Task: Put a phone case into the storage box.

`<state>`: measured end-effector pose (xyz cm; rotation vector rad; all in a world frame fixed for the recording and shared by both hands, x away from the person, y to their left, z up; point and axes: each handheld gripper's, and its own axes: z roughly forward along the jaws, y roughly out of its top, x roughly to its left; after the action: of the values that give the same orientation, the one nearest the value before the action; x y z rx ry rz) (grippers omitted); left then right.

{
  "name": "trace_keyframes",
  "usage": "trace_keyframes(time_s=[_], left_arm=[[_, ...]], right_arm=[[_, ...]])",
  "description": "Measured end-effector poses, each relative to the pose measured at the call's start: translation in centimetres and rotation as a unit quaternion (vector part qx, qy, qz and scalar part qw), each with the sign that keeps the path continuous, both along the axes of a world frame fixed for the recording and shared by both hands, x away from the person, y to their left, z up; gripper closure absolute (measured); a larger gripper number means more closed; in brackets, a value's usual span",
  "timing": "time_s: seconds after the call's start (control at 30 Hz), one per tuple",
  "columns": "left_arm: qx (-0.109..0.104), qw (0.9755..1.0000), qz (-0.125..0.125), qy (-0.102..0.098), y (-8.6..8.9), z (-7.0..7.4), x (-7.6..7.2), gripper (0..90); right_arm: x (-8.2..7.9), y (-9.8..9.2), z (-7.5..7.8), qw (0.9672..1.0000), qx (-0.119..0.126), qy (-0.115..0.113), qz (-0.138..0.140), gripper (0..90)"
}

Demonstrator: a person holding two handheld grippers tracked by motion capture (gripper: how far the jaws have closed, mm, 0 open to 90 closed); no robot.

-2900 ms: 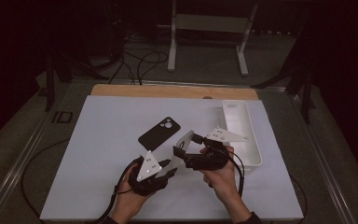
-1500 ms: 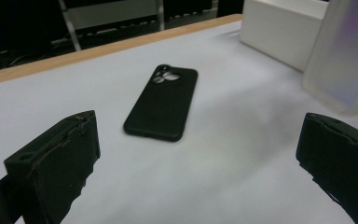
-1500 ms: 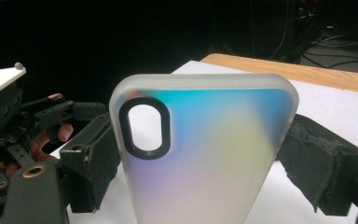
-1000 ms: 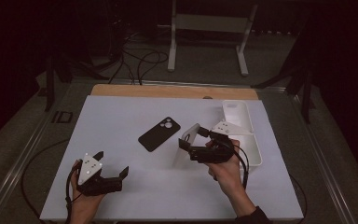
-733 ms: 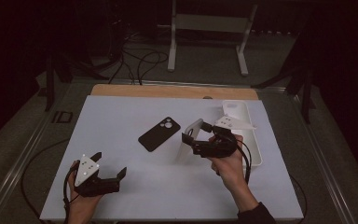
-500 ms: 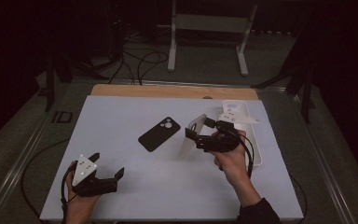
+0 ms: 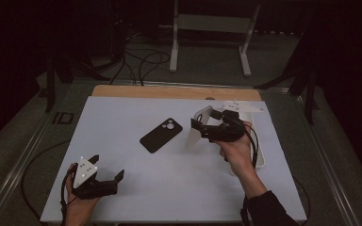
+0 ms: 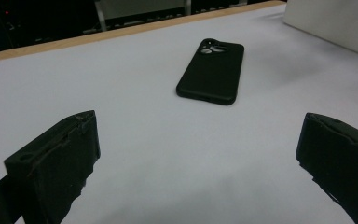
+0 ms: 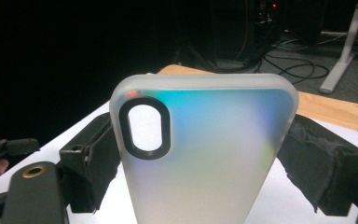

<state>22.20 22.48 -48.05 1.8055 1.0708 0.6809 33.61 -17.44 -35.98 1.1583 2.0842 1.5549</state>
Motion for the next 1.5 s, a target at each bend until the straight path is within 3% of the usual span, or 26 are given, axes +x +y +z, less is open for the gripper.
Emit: trace_keyframes(time_s=[0.87,1.43,1.5], left_arm=[[0.002,1.0000,0.006,0.003,0.1,-0.1,0.0,0.0],[0.004,1.0000,0.008,0.002,0.1,-0.1,0.0,0.0],[0.002,1.0000,0.008,0.002,0.1,-0.1,0.0,0.0]], right_arm=[[4.9,-2.9,1.5,0.9969,-0.034,-0.002,-0.071,16.9],[7.7,-5.8,2.4,0.9900,-0.046,0.000,-0.134,16.9],[8.3,-6.3,2.3,0.9879,-0.051,0.003,-0.146,16.9]])
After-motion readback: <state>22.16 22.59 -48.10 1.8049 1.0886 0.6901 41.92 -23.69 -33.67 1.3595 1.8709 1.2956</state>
